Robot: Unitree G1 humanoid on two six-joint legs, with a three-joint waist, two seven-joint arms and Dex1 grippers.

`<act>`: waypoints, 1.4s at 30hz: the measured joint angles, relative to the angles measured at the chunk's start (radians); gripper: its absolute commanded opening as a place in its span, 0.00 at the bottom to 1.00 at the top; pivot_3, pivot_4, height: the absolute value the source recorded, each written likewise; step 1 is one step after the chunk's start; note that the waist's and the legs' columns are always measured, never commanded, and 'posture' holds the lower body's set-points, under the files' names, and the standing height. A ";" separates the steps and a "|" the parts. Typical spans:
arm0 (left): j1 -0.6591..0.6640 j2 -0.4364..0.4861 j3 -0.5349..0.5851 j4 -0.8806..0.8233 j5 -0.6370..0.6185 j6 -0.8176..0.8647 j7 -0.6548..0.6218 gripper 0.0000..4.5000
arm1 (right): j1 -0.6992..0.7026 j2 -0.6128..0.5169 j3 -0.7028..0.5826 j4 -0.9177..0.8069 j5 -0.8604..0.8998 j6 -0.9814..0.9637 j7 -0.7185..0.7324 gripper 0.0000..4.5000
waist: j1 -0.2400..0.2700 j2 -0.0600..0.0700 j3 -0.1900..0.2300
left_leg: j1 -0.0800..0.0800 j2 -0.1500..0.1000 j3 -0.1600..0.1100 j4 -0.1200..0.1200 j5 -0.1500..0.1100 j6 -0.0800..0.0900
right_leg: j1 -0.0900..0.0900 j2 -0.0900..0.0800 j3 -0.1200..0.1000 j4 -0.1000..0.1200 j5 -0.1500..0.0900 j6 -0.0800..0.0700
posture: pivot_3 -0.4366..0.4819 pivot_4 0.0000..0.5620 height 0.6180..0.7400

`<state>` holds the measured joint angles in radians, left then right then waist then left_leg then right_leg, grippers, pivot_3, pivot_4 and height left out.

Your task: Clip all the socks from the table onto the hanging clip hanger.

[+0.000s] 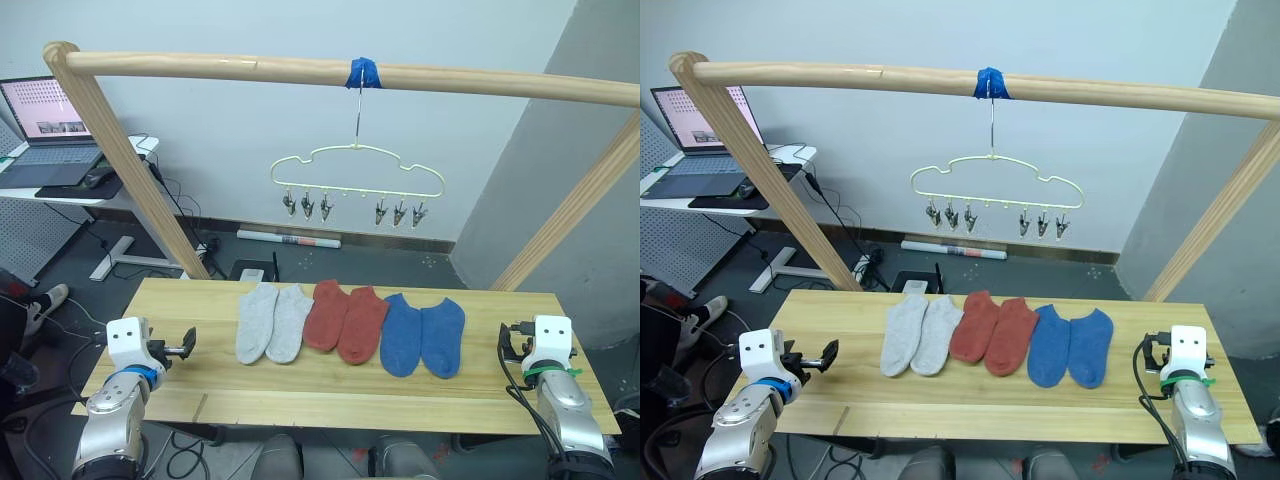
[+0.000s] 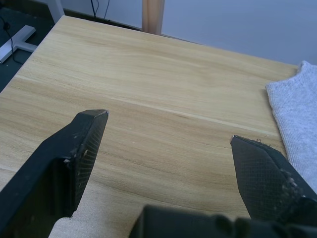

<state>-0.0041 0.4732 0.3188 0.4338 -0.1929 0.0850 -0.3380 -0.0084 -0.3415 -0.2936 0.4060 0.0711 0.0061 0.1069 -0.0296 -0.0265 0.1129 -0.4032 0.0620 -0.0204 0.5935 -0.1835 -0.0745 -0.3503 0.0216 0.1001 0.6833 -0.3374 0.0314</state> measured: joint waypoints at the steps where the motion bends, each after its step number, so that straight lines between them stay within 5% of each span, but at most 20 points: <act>1: 0.000 0.000 0.000 0.000 0.000 0.000 0.000 1.00 | 0.000 0.000 0.000 0.000 0.000 0.000 0.000 1.00 | 0.000 0.000 0.000 | 0.000 0.000 0.000 0.000 0.000 0.000 | 0.000 0.000 0.000 0.000 0.000 0.000 | 0.55 0.15 1.00; 12: 0.016 0.001 0.001 -0.083 -0.030 0.003 -0.054 1.00 | -0.006 -0.002 0.006 -0.006 0.014 0.000 0.052 1.00 | 0.000 0.000 0.000 | 0.001 0.000 0.000 0.000 0.000 0.000 | 0.002 0.000 0.000 0.000 0.000 0.001 | 0.55 0.16 1.00; 19: 0.021 0.000 -0.048 -0.333 -0.121 0.056 -0.187 1.00 | -0.039 -0.018 0.141 -0.211 0.091 0.033 0.310 1.00 | -0.002 0.000 0.000 | 0.003 0.000 0.000 0.000 0.000 0.000 | 0.003 0.000 0.000 0.001 -0.001 0.001 | 0.54 0.17 1.00; 26: -0.137 -0.034 -0.120 -0.422 -0.113 0.084 -0.173 1.00 | -0.164 -0.031 0.281 -0.462 0.280 0.245 0.563 1.00 | 0.002 0.000 0.000 | 0.002 0.000 -0.002 0.002 0.000 0.000 | 0.004 0.001 -0.001 0.001 -0.001 0.002 | 0.51 0.16 1.00; 32: -0.233 -0.062 -0.150 -0.430 -0.113 0.085 -0.174 1.00 | -0.256 -0.029 0.324 -0.552 0.346 0.339 0.618 1.00 | 0.001 0.000 0.000 | 0.002 0.000 -0.002 0.002 0.000 0.000 | 0.004 0.001 -0.001 0.000 0.000 0.001 | 0.50 0.15 1.00; 34: -0.254 -0.070 -0.159 -0.399 -0.101 0.082 -0.173 0.87 | -0.274 -0.022 0.335 -0.544 0.346 0.366 0.618 1.00 | 0.001 0.000 0.000 | 0.001 0.000 -0.002 0.002 0.000 0.000 | 0.003 0.001 -0.002 0.001 0.000 0.000 | 0.50 0.14 1.00; 42: -0.406 -0.152 -0.224 -0.215 -0.033 -0.003 -0.132 0.87 | -0.405 0.045 0.431 -0.531 0.315 0.372 0.618 1.00 | 0.000 -0.001 0.000 | -0.002 0.000 -0.003 0.005 0.000 0.000 | -0.001 0.002 -0.002 0.005 0.001 -0.001 | 0.49 0.12 1.00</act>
<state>-0.4106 0.3211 0.0950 0.2188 -0.2255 0.0816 -0.4697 -0.4131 -0.2965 0.1374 -0.1252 0.3860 0.3776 0.7246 -0.0296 -0.0271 0.1127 -0.4052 0.0621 -0.0232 0.5986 -0.1835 -0.0745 -0.3511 0.0240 0.0985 0.6887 -0.3361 0.0301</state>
